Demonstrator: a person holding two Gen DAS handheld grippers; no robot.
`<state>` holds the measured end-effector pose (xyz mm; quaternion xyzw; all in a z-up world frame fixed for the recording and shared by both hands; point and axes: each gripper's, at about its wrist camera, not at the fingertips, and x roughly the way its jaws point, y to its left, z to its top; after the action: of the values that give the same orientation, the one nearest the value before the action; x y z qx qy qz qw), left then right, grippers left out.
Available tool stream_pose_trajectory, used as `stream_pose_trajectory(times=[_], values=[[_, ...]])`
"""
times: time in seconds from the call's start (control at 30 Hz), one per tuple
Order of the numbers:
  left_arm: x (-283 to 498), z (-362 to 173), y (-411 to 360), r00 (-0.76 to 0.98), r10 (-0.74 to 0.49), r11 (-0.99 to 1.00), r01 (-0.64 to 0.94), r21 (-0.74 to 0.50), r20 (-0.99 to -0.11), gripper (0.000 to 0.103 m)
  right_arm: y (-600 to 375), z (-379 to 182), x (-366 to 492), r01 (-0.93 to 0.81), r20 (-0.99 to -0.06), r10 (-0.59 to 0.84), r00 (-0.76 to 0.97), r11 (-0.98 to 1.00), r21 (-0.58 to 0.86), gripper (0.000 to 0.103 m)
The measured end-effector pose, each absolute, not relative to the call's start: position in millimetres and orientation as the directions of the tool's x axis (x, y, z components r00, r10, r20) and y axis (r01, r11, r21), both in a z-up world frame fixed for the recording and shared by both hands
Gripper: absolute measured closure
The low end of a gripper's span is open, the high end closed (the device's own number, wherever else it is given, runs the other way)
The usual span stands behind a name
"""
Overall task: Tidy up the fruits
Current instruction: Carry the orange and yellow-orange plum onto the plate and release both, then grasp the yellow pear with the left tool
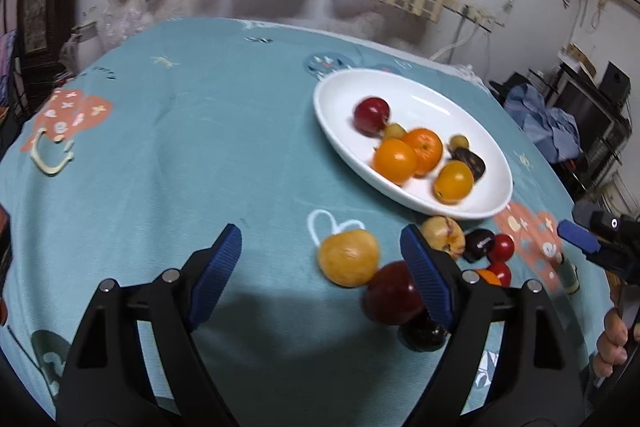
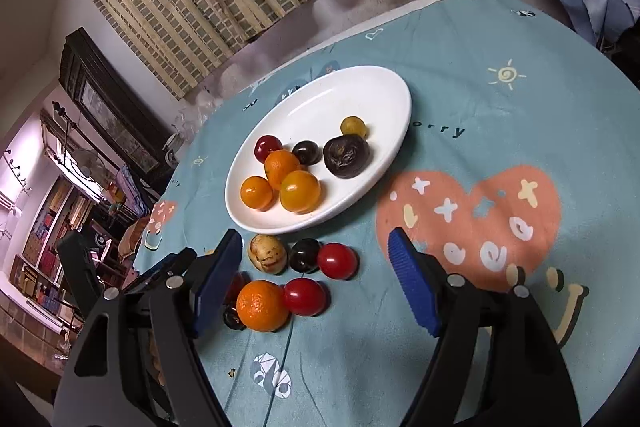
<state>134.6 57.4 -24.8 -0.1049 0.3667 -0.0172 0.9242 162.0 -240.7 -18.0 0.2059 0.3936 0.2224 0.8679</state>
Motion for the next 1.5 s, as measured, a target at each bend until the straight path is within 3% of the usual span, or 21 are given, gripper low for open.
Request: stream_pose_trajectory(times=[0.23, 0.37, 0.5, 0.67, 0.83, 1.0, 1.13, 1.4, 1.5], values=[[145.1, -37.2, 52.7, 0.691, -0.069, 0.986, -0.064, -0.155, -0.720, 0.019, -236.0, -18.1, 159.8, -0.240, -0.602, 0.540, 0.588, 0.827, 0.508, 0.027], [139.5, -38.7, 64.9, 0.683, -0.027, 0.985, -0.105, -0.135, -0.730, 0.011, -237.9, -19.4, 162.0, -0.230, -0.607, 0.537, 0.586, 0.828, 0.511, 0.027], [118.3, -30.7, 85.7, 0.700, 0.091, 0.975, -0.209, -0.081, -0.709, 0.013, -244.2, -18.6, 162.9, -0.220, -0.596, 0.540, 0.594, 0.822, 0.525, 0.027], [96.0, -28.7, 95.6, 0.732, 0.030, 0.971, -0.183, -0.154, -0.681, 0.013, -241.3, -18.1, 161.9, -0.230, -0.595, 0.544, 0.592, 0.822, 0.522, 0.027], [100.0, -38.3, 69.5, 0.699, 0.037, 0.992, -0.109, -0.056, -0.714, 0.014, -235.7, -16.9, 161.6, -0.245, -0.602, 0.534, 0.594, 0.832, 0.497, 0.027], [88.9, -36.6, 58.9, 0.714, 0.007, 0.998, -0.054, -0.045, -0.701, 0.015, -235.1, -17.2, 160.9, -0.244, -0.600, 0.530, 0.599, 0.834, 0.494, 0.027], [93.8, -44.6, 67.9, 0.684, -0.052, 0.992, -0.050, -0.119, -0.728, 0.048, -234.2, -17.4, 161.4, -0.246, -0.604, 0.531, 0.595, 0.835, 0.492, 0.027], [104.6, -51.3, 70.0, 0.664, -0.059, 0.989, -0.061, -0.133, -0.746, 0.048, -225.4, -16.3, 159.1, -0.271, -0.612, 0.527, 0.590, 0.843, 0.464, 0.027], [106.2, -53.1, 70.4, 0.655, -0.074, 0.988, -0.055, -0.145, -0.752, 0.055, -217.3, -17.2, 155.9, -0.292, -0.624, 0.520, 0.583, 0.851, 0.437, 0.027]])
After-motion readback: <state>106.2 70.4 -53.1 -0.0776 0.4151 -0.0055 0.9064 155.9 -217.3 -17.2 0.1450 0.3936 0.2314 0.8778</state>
